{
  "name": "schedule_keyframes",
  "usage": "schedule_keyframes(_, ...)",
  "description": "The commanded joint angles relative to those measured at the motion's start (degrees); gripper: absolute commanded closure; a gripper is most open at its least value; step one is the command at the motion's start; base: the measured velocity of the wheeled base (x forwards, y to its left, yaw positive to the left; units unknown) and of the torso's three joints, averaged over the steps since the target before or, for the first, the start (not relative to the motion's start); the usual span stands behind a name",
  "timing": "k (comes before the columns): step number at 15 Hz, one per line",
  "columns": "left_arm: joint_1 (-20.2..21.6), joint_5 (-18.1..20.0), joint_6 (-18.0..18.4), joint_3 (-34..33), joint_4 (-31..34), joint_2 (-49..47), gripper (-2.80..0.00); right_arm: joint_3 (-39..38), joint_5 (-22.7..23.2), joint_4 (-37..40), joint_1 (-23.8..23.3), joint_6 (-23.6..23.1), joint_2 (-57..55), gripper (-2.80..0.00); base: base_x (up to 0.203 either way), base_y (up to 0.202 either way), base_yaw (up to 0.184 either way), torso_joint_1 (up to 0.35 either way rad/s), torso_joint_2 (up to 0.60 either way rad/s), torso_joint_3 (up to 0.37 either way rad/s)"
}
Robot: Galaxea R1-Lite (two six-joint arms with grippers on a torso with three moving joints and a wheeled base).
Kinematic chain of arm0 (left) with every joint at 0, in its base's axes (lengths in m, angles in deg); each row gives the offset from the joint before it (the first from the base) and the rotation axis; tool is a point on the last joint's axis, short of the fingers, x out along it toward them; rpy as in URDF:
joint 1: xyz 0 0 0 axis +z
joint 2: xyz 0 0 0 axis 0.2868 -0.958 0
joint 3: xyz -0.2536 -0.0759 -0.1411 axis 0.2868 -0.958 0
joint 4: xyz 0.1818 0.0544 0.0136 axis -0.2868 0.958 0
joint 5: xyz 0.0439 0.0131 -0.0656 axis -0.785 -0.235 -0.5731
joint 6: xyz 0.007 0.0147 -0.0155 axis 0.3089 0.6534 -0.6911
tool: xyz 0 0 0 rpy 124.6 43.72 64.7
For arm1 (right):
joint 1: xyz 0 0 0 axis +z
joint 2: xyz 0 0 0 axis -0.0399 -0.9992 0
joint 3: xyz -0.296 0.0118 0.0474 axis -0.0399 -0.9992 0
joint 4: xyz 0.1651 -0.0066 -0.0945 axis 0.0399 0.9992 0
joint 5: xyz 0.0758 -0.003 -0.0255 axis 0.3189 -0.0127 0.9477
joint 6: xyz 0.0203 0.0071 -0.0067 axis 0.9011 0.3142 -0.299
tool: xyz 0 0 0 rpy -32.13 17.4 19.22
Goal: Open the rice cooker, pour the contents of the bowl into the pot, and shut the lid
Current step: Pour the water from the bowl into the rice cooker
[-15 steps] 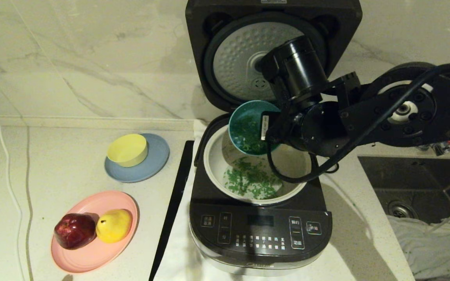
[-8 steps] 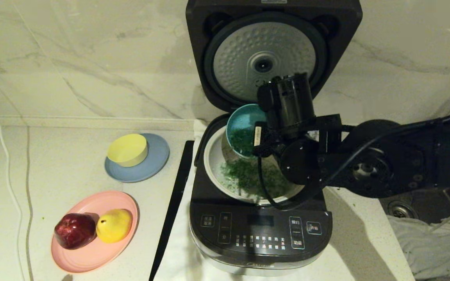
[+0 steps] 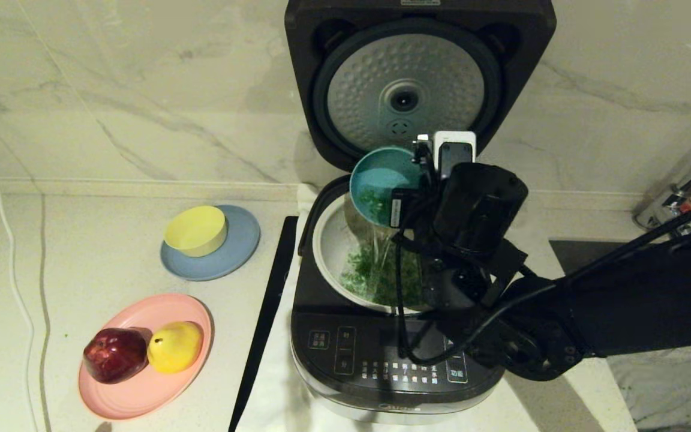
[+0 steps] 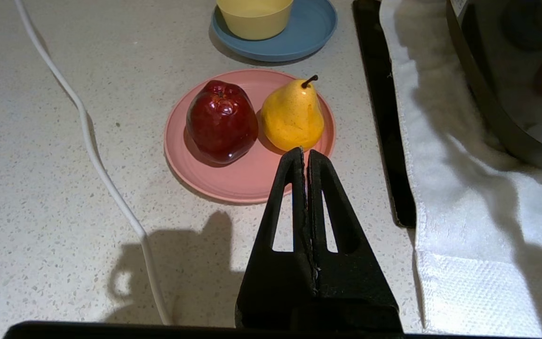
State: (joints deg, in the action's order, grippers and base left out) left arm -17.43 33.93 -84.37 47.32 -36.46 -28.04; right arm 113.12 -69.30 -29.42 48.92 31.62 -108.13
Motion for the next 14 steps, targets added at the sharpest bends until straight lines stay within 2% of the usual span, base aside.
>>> schedule_keyframes(1,0.0,0.2,0.0,-0.4,0.0,0.0,0.00,-2.3,0.9,-17.1,-0.3,-7.2,-4.2,0.00,0.000,0.000,0.000,0.000,0.00,0.000)
schedule_keyframes(5,0.0,0.2,0.0,-0.4,0.0,0.0,0.00,-4.3,2.3,-21.2,0.5,-8.9,-3.8,0.00,0.000,0.000,0.000,0.000,0.00,0.000)
schedule_keyframes(7,0.0,0.0,0.0,-0.4,0.0,0.0,0.00,-4.4,2.8,-23.7,1.3,-12.8,-4.5,0.00,0.000,0.000,0.000,0.000,0.00,0.000)
schedule_keyframes(14,-0.1,0.0,0.0,-0.4,0.0,0.0,0.00,-5.3,3.5,-23.7,3.0,-15.4,-1.7,0.00,0.000,0.000,0.000,0.000,0.00,0.000)
